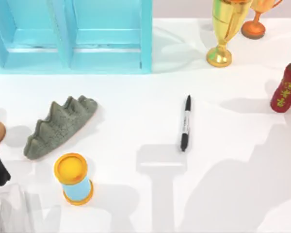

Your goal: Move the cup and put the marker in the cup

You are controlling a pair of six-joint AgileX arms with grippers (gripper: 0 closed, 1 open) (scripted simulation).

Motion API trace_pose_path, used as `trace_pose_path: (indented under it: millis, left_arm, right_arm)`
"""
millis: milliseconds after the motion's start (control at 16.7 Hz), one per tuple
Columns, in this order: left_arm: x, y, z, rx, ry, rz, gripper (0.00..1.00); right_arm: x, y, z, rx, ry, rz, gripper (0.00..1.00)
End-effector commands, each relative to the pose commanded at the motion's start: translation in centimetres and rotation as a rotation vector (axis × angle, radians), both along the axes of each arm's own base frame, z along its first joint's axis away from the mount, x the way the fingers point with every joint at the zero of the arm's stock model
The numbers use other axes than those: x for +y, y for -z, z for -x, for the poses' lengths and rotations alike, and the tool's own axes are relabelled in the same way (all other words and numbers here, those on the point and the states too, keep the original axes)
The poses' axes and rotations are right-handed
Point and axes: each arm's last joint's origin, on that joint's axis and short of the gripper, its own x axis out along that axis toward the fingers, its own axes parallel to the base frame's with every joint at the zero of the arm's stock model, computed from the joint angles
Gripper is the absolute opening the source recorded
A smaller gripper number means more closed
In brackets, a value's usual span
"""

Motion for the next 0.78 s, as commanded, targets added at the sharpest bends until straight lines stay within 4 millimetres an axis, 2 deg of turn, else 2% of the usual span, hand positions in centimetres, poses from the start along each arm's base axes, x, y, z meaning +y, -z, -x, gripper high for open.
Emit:
trace_pose_path:
  millis: [180, 300, 660, 780]
  left_arm:
    - [0.0, 0.0, 0.0, 0.0, 0.0, 0.0, 1.0]
    - [0.0, 0.0, 0.0, 0.0, 0.0, 0.0, 1.0]
    - [0.0, 0.0, 0.0, 0.0, 0.0, 0.0, 1.0]
    - [0.0, 0.0, 0.0, 0.0, 0.0, 0.0, 1.0]
  right_arm:
    - [0.2, 0.1, -0.1, -0.002, -0.003, 0.001, 1.0]
    - [0.1, 1.2, -0.1, 0.003, 0.0, -0.002, 1.0]
    - [-0.1, 8.1, -0.3, -0.009, 0.0, 0.005, 1.0]
    - [0.0, 9.7, 0.0, -0.002, 0.0, 0.001, 1.0]
